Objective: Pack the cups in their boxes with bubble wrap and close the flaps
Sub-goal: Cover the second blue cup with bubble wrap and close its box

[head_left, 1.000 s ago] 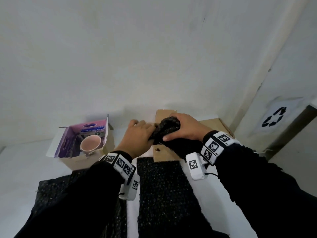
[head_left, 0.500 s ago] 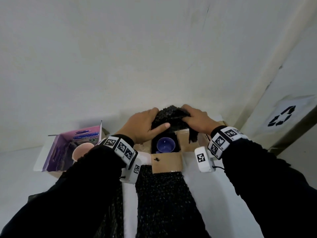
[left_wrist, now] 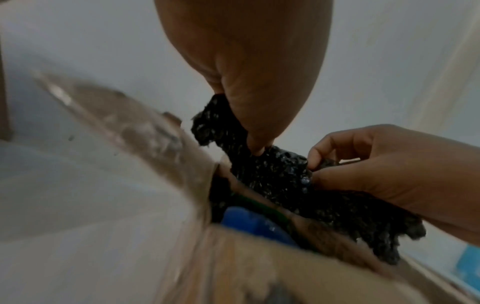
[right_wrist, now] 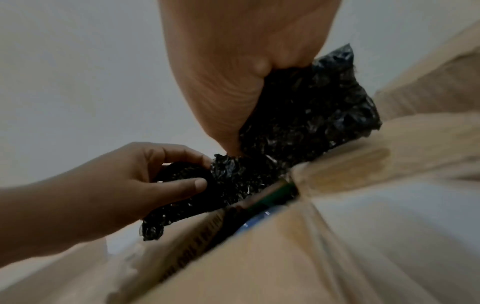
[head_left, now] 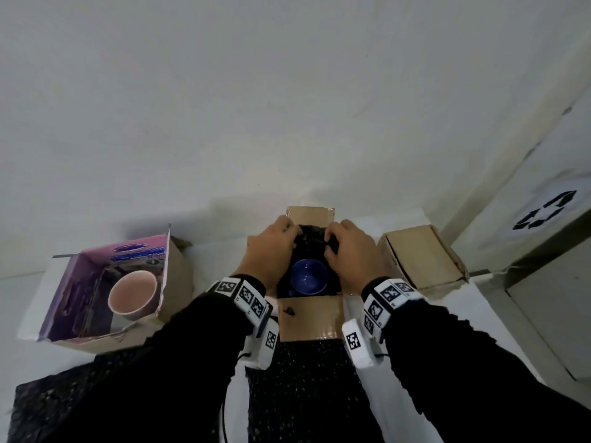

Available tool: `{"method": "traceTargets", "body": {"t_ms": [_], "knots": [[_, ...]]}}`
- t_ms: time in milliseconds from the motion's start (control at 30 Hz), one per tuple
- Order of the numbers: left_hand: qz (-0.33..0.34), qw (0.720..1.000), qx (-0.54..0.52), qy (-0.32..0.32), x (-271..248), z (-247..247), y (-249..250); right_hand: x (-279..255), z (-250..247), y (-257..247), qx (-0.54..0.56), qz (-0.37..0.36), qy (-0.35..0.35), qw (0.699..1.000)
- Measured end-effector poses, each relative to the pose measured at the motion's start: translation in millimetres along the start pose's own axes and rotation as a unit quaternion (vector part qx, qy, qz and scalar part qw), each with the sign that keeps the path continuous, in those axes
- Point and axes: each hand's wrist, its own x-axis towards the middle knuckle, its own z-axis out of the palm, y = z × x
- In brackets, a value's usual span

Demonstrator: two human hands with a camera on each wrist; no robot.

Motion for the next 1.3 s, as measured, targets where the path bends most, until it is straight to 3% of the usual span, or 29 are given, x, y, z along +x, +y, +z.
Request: {"method": "traceTargets", "body": {"t_ms": [100, 200, 333, 433, 500, 667, 767, 1000, 1067, 1167, 1300], "knots": [[0.023, 0.99, 0.099, -0.095, -6, 20, -4, 1, 16, 7, -0.107, -0.029, -0.031, 0.993], [0.032, 0.98, 0.15, -0.128, -5, 26, -6, 1, 24, 9, -0.231, -0.068, -0.038, 0.97], [0.062, 0.973, 0.168, -0.145, -3, 30, -5, -3, 32, 11, -0.294, -0.108, -0.052, 0.948], [0.02, 0.977, 0.164, -0.131, -1, 27, 3, -2, 37, 6, -0.312, -0.101, -0.074, 0.942], [0.031, 0.973, 0.198, -0.112, 0, 26, 11, -1, 41, 4, -0.326, -0.092, -0.094, 0.936], [0.015, 0.97, 0.208, -0.123, 9, 26, 15, 1, 34, -1, -0.308, -0.085, -0.12, 0.94], [0.026, 0.965, 0.209, -0.157, 9, 35, 10, 2, 22, -1, -0.235, -0.079, -0.138, 0.959], [0.039, 0.964, 0.217, -0.15, 0, 42, 2, -5, 3, 0, -0.087, -0.018, -0.181, 0.979], [0.022, 0.964, 0.211, -0.162, 2, 40, 2, -10, 3, -3, -0.112, -0.055, -0.182, 0.975], [0.019, 0.963, 0.195, -0.187, 6, 36, 0, -20, 6, -5, -0.243, -0.109, -0.2, 0.943], [0.005, 0.964, 0.172, -0.205, 4, 39, -10, -15, -10, -9, -0.192, -0.059, -0.228, 0.953]]}}
